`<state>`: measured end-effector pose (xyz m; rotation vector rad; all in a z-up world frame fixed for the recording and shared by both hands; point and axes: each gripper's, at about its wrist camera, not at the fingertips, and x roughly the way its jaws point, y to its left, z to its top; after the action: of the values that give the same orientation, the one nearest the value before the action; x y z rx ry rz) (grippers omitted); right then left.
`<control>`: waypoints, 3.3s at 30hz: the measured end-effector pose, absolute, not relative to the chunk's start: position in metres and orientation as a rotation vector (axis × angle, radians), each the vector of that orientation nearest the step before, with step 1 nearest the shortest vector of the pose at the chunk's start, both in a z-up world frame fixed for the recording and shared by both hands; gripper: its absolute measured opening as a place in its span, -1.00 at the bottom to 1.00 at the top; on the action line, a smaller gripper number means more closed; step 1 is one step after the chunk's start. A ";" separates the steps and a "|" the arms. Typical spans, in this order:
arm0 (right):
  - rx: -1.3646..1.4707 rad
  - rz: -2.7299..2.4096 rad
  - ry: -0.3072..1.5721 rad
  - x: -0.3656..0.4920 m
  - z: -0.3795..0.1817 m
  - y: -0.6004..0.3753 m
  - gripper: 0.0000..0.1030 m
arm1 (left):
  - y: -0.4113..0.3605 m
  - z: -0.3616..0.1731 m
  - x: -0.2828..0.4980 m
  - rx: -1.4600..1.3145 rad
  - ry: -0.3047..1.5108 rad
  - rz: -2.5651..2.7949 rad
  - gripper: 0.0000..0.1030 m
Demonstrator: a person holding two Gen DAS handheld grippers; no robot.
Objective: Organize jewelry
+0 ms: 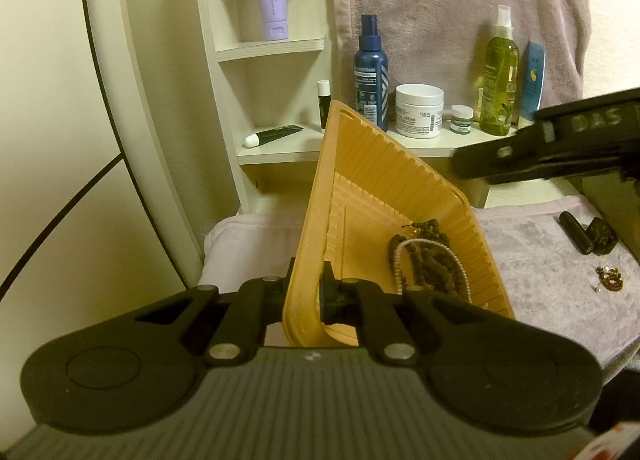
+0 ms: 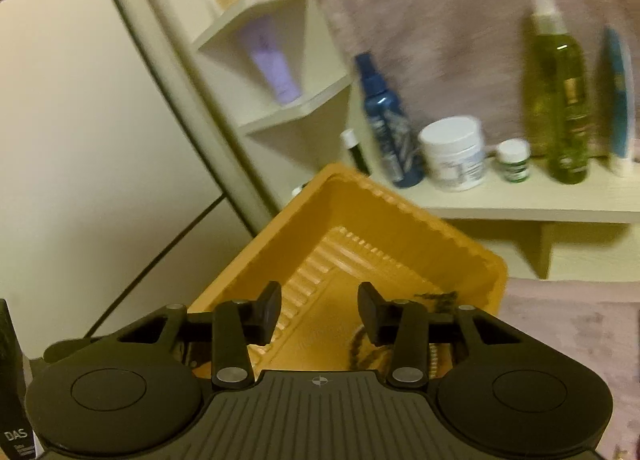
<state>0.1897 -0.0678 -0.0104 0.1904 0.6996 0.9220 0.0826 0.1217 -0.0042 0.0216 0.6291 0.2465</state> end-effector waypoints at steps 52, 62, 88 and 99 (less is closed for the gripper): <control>-0.111 0.426 0.742 0.170 -0.106 -0.206 -0.60 | 0.116 -0.003 0.083 0.053 0.639 0.249 -0.87; -0.120 0.419 0.745 0.178 -0.113 -0.202 -0.80 | 0.117 -0.004 0.084 0.053 0.640 0.251 -0.87; -0.097 0.985 0.593 0.145 -0.024 -0.095 -0.82 | 0.119 -0.004 0.083 0.041 0.639 0.250 -0.87; -0.099 1.096 0.619 0.144 -0.031 -0.054 -0.82 | 0.121 -0.004 0.082 0.036 0.639 0.248 -0.87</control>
<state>0.1441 -0.0538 -0.0312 -0.0992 0.6185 1.0958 0.0824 0.1209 -0.0040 0.0362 0.6385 0.2475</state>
